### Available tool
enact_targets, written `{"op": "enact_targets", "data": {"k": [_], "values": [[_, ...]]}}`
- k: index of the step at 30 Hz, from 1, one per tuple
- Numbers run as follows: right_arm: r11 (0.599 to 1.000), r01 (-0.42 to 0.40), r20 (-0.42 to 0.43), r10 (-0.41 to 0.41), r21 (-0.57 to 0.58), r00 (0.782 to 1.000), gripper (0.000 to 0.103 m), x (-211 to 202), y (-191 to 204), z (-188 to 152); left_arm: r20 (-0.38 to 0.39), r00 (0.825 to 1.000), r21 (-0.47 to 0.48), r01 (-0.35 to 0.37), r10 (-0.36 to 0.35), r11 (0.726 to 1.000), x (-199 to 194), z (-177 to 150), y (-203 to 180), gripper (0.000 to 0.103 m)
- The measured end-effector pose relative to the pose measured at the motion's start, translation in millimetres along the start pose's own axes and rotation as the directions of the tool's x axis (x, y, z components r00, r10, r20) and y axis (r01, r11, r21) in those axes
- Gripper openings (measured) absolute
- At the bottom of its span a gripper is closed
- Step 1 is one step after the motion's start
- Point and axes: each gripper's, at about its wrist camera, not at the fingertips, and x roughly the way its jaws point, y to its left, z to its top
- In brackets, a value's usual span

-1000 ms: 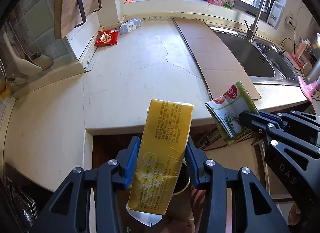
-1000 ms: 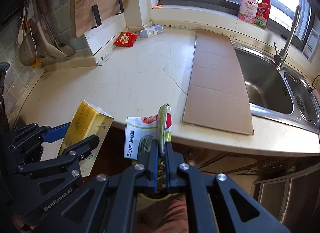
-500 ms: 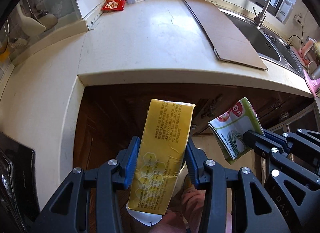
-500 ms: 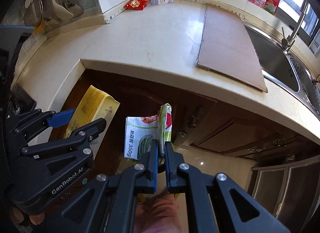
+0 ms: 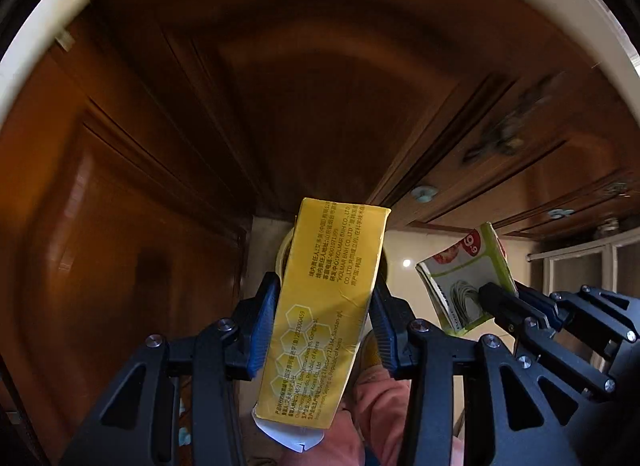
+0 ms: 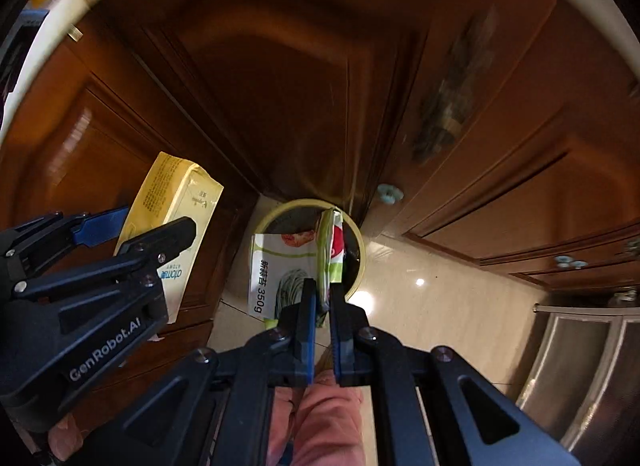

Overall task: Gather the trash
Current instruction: 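Carry the yellow packet and green-white bag down over the floor bin with both tools, then open both tools to drop the packet and bag into the bin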

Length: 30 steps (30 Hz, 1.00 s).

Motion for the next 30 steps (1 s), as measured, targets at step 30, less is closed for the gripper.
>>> {"op": "enact_targets", "data": {"k": [30], "values": [[0.997,-0.046,-0.094,0.039,-0.068,0.995,0.029,132.9,-4.6,5.2,-0.082,0.996,-0.084,0.021,-0.028,0.996,155.4,-20.2,31.8,0.081]]}}
